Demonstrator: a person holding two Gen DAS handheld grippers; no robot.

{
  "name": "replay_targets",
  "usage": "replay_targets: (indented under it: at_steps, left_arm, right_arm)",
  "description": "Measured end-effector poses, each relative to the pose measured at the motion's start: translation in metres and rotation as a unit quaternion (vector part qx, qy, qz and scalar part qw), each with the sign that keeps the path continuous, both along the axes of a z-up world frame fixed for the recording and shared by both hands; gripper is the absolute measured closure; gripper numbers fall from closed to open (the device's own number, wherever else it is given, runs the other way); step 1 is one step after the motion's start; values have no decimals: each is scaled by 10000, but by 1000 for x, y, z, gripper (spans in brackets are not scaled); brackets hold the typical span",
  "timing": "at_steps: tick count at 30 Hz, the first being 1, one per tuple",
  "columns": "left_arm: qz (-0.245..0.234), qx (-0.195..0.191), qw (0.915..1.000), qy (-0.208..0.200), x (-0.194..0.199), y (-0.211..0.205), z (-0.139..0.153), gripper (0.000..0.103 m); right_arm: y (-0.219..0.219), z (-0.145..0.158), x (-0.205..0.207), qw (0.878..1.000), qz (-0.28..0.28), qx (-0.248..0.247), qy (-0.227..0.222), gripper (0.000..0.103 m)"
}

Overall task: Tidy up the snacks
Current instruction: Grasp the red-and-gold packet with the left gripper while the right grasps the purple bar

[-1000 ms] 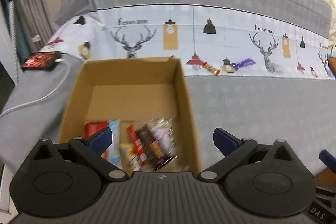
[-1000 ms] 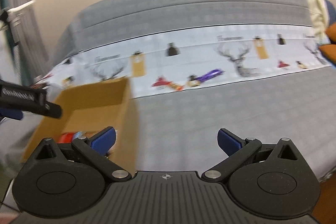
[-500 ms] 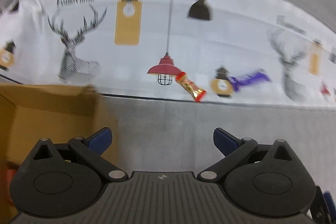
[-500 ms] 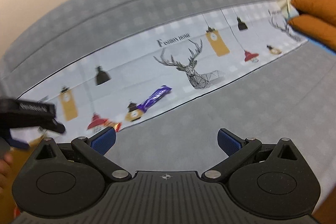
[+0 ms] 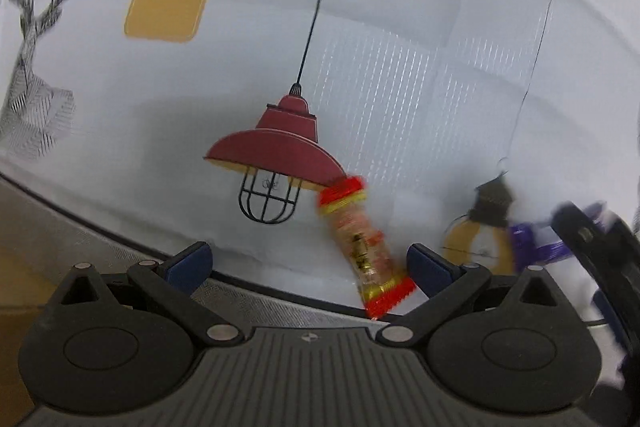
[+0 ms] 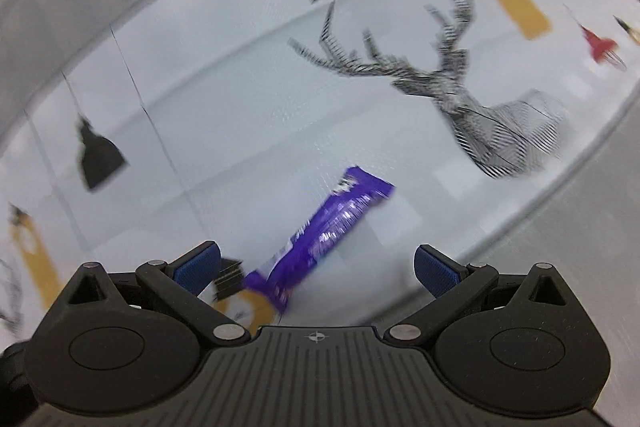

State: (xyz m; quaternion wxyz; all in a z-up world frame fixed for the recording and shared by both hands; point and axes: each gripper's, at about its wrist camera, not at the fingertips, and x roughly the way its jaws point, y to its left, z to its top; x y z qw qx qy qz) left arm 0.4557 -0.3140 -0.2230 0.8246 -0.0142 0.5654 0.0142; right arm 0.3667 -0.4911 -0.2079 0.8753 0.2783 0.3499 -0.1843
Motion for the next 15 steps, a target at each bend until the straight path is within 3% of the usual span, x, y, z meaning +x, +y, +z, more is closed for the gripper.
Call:
replay_targets:
  at_steps: [3, 5, 14, 15]
  left_arm:
    - [-118, 139, 9996, -201, -4, -3, -2, 0]
    - [-127, 115, 9995, -277, -5, -2, -3, 0]
    - [-189, 123, 9996, -190, -6, -3, -4, 0]
    - [-195, 90, 9996, -174, -7, -2, -2, 5]
  right_arm:
    - [7, -21, 24, 9983, 212, -347, 412, 0]
    - [17, -25, 24, 9946, 320, -912, 372, 0]
    - [18, -27, 22, 9951, 333, -871, 339, 0]
    - [18, -26, 22, 9950, 348, -869, 348, 0]
